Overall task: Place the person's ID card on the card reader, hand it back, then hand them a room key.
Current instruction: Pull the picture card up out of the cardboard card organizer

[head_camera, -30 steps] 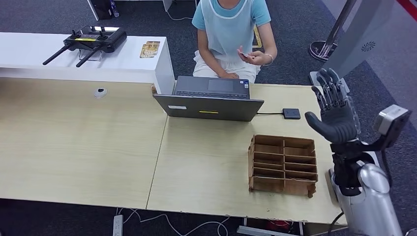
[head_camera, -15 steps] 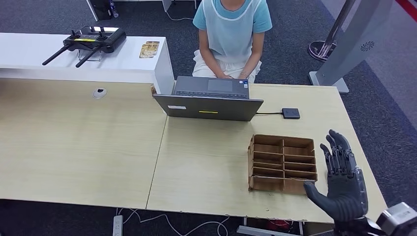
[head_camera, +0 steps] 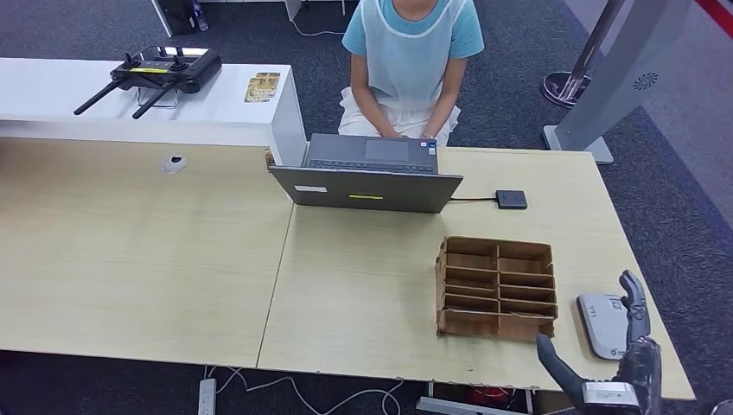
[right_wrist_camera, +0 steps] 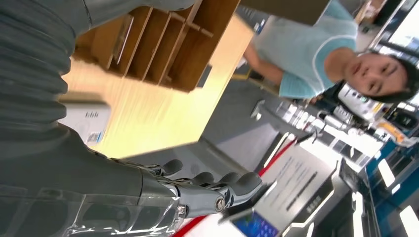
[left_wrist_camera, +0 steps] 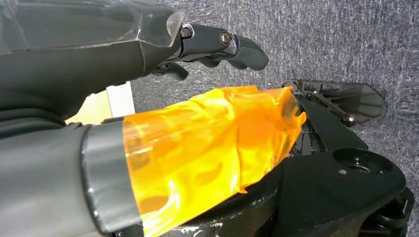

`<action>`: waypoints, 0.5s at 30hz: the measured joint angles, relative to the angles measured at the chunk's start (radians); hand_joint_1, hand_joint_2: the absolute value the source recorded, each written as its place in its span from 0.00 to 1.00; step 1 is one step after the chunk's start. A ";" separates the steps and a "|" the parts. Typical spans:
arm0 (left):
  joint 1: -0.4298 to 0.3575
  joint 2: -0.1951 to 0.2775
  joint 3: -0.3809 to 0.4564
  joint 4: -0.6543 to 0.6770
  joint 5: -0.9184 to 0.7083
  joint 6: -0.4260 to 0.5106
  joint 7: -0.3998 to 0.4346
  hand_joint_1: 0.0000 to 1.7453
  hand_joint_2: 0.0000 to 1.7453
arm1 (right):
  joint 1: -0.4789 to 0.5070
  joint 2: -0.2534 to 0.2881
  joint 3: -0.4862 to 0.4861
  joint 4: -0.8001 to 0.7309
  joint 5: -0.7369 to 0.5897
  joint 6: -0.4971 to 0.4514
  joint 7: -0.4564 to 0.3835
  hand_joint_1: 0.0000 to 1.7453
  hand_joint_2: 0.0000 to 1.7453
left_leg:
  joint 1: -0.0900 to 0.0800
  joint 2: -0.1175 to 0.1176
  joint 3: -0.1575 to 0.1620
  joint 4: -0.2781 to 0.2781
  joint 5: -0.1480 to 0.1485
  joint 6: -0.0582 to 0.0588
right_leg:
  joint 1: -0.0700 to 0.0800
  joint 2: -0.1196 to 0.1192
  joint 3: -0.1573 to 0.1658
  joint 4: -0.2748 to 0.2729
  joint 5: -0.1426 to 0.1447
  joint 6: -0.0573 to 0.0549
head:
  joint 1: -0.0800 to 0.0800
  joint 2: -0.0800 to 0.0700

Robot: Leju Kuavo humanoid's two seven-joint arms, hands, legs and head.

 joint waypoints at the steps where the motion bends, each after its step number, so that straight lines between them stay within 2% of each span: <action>1: 0.000 0.000 0.000 0.000 0.000 -0.001 0.001 0.00 0.00 | 0.006 -0.005 0.008 0.000 0.034 -0.029 0.023 0.00 1.00 | 0.000 0.000 0.000 0.000 0.000 0.000 | 0.000 0.000 0.000 0.000 0.000 0.000 | 0.000 0.000; 7: 0.000 0.000 0.000 0.000 0.002 -0.007 0.010 0.00 0.00 | 0.035 -0.044 0.043 0.003 0.287 -0.141 0.183 0.00 1.00 | 0.000 0.000 0.000 0.000 0.000 0.000 | 0.000 0.000 0.000 0.000 0.000 0.000 | 0.000 0.000; 15: -0.001 0.001 -0.004 0.000 -0.003 -0.020 0.016 0.00 0.00 | 0.057 -0.128 0.086 0.017 0.639 -0.183 0.381 0.00 1.00 | 0.000 0.002 0.000 0.000 0.000 0.000 | 0.000 0.000 0.000 0.000 0.000 0.000 | 0.000 0.000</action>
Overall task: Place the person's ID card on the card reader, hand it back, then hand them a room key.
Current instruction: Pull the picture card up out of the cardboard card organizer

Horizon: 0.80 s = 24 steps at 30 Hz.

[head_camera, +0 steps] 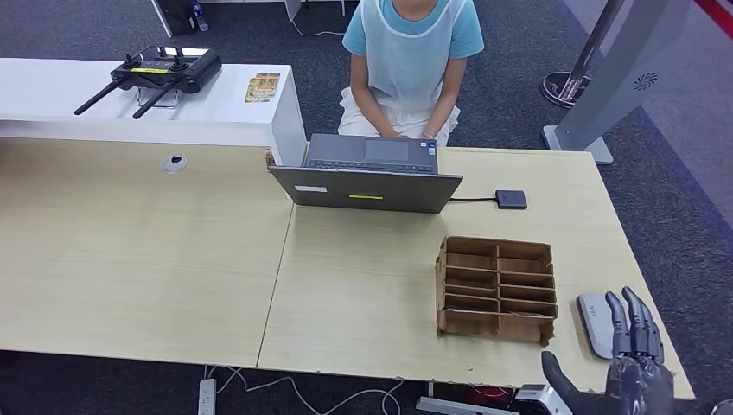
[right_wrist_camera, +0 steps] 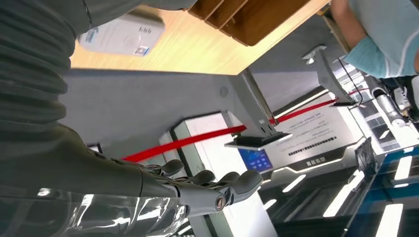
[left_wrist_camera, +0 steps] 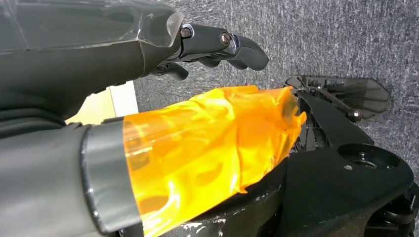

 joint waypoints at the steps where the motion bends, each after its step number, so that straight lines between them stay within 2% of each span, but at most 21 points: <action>1: 0.000 0.000 -0.001 0.000 -0.001 -0.001 0.000 0.00 0.00 | 0.000 -0.013 0.007 0.003 0.035 -0.004 0.022 0.00 1.00 | 0.000 0.000 0.000 0.000 0.000 0.000 | 0.000 0.000 0.000 0.000 0.000 0.000 | 0.000 0.000; 5: -0.002 0.000 -0.008 0.000 -0.005 -0.004 0.000 0.00 0.00 | -0.013 -0.059 0.043 0.027 0.153 0.000 0.105 0.00 1.00 | 0.000 0.001 0.000 0.000 0.000 0.000 | 0.000 0.001 0.000 0.000 0.000 0.000 | 0.000 0.000; 14: -0.006 0.000 -0.025 0.000 -0.006 -0.008 0.001 0.00 0.00 | -0.109 -0.132 0.144 0.122 0.244 0.019 0.195 0.00 1.00 | 0.000 0.002 0.001 0.000 0.000 0.000 | 0.000 0.002 0.000 0.000 0.001 0.000 | 0.000 0.000; 19: -0.007 0.000 -0.032 0.000 -0.006 -0.008 0.002 0.00 0.00 | -0.146 -0.165 0.166 0.155 0.250 0.038 0.205 0.00 1.00 | 0.000 0.002 0.001 0.000 0.000 0.000 | 0.000 0.002 0.000 0.000 0.001 0.000 | 0.000 0.000; 24: -0.008 0.000 -0.040 0.000 -0.006 -0.010 0.002 0.00 0.00 | -0.187 -0.195 0.177 0.184 0.221 0.079 0.181 0.00 1.00 | 0.000 0.003 0.001 0.000 0.000 0.001 | 0.000 0.002 0.000 0.000 0.001 0.000 | 0.000 0.000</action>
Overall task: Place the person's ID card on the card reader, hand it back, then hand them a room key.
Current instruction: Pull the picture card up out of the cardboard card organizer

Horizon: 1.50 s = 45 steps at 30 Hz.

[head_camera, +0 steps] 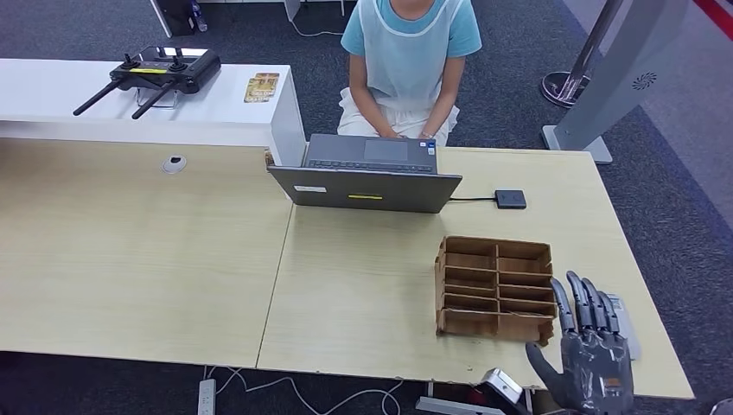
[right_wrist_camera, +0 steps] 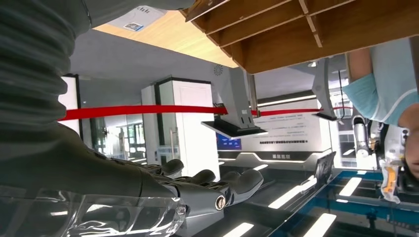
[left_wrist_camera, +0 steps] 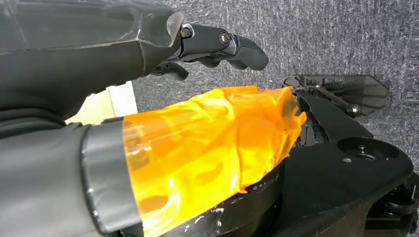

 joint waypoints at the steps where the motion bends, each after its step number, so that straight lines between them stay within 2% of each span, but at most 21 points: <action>1: 0.000 0.000 -0.001 0.000 0.000 0.000 0.000 0.00 0.00 | -0.008 -0.003 0.002 0.005 -0.003 0.002 -0.004 0.00 1.00 | 0.000 0.000 0.000 0.000 0.000 0.000 | 0.000 0.000 0.000 0.000 0.000 0.000 | 0.000 0.000; 13: -0.001 0.000 -0.005 0.000 0.001 0.000 0.000 0.00 0.00 | -0.054 -0.006 0.011 0.064 -0.040 0.014 -0.042 0.00 1.00 | 0.000 0.000 0.000 0.000 0.000 0.000 | 0.000 0.000 0.000 0.000 0.000 0.000 | 0.000 0.000; 25: -0.001 0.000 -0.010 0.000 0.009 0.000 0.000 0.00 0.00 | -0.057 -0.006 0.012 0.105 -0.117 0.116 -0.041 0.00 1.00 | 0.000 0.000 0.000 0.000 0.000 0.000 | 0.000 0.000 0.000 0.000 0.000 0.000 | 0.000 0.000; 41: -0.002 0.000 -0.012 0.000 0.010 0.000 0.000 0.00 0.00 | -0.070 -0.006 0.013 0.123 -0.127 0.114 -0.050 0.00 1.00 | 0.000 0.000 0.000 0.000 0.000 0.000 | 0.000 0.000 0.000 0.000 0.000 0.000 | 0.000 0.000; 45: -0.002 0.000 -0.015 0.000 0.010 0.000 0.000 0.00 0.00 | -0.078 -0.005 0.016 0.129 -0.124 0.112 -0.061 0.03 1.00 | 0.000 0.000 0.000 0.000 0.000 0.000 | 0.000 0.000 0.000 0.000 0.000 0.000 | 0.000 0.000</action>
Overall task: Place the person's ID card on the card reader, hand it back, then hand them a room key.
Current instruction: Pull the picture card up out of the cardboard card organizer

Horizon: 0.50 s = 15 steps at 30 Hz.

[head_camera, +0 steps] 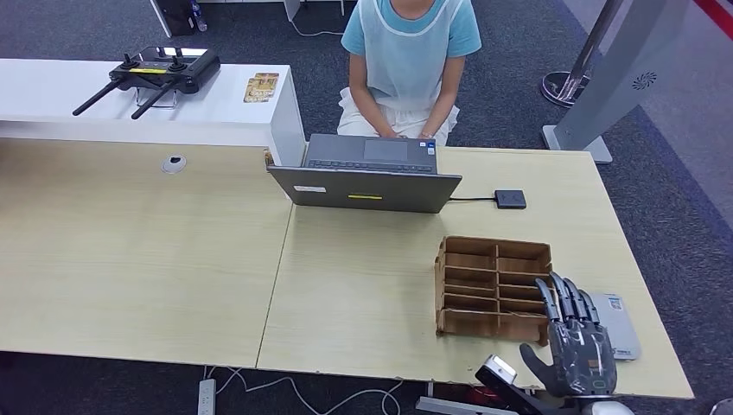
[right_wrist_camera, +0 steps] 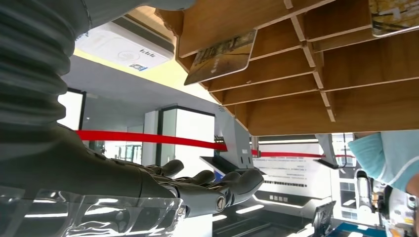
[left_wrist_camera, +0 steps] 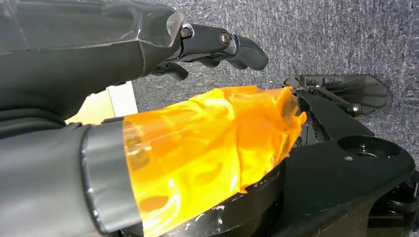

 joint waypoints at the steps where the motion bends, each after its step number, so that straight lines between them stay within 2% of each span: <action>1: 0.000 0.000 -0.001 0.000 0.000 0.000 0.000 0.00 0.00 | -0.003 0.000 0.001 0.002 0.000 -0.001 -0.006 0.04 1.00 | 0.000 0.000 0.000 0.000 0.000 0.000 | 0.000 0.000 0.000 0.000 0.000 0.000 | 0.000 0.000; 15: -0.002 0.000 -0.011 0.000 -0.002 -0.001 0.000 0.00 0.00 | -0.076 0.030 0.023 0.077 -0.011 0.003 -0.065 0.12 1.00 | 0.000 0.000 0.000 0.000 0.000 0.000 | 0.000 0.000 0.000 0.000 0.000 0.000 | 0.000 0.000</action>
